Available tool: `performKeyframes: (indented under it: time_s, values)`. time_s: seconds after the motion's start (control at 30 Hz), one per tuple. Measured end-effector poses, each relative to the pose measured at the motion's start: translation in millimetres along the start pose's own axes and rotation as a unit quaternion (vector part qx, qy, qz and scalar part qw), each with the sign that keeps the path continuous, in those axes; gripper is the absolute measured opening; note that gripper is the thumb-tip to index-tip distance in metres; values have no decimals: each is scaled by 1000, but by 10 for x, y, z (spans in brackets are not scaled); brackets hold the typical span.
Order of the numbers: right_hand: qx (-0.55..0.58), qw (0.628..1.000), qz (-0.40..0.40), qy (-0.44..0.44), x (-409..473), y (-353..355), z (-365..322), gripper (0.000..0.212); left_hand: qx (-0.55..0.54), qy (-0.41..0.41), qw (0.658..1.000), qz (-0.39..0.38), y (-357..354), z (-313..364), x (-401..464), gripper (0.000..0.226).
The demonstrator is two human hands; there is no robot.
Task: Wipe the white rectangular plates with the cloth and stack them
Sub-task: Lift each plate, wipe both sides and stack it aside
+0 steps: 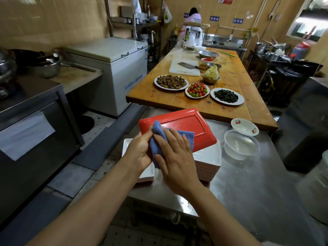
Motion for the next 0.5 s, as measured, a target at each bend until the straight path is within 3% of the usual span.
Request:
performKeyframes:
  time_s: [0.17, 0.3, 0.5]
  values:
    - [19, 999, -29, -41, 243, -55, 212, 59, 21, -50, 999, 0, 128, 204, 8, 14]
    - [7, 994, -11, -105, 275, -43, 583, 59, 16, -44, 999, 10, 324, 280, 21, 11]
    - [183, 957, 48, -219, 100, -187, 924, 41, -5, -13, 999, 43, 707, 320, 68, 12]
Point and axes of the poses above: each hand's wrist, its own x-axis towards the middle knuckle, its own y-axis out of the back of the hand, z = x × y, the point moved 10 cm from there along x, towards the middle knuckle, and after that the axes turned 6 degrees about -x, right-handed, at the moved point
